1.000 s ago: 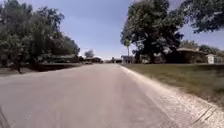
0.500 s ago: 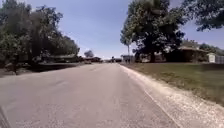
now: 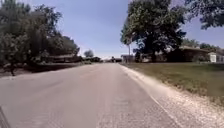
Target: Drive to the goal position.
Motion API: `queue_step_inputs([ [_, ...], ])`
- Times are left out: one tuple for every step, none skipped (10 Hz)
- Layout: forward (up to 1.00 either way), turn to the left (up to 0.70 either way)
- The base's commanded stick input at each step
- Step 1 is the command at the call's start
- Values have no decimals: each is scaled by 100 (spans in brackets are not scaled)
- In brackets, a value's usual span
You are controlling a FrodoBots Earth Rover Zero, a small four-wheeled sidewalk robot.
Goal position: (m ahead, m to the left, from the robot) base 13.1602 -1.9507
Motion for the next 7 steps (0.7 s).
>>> queue_step_inputs([
  [70,0],
  [70,0],
  [70,0],
  [70,0],
  [70,0],
  [70,0],
  [70,0],
])
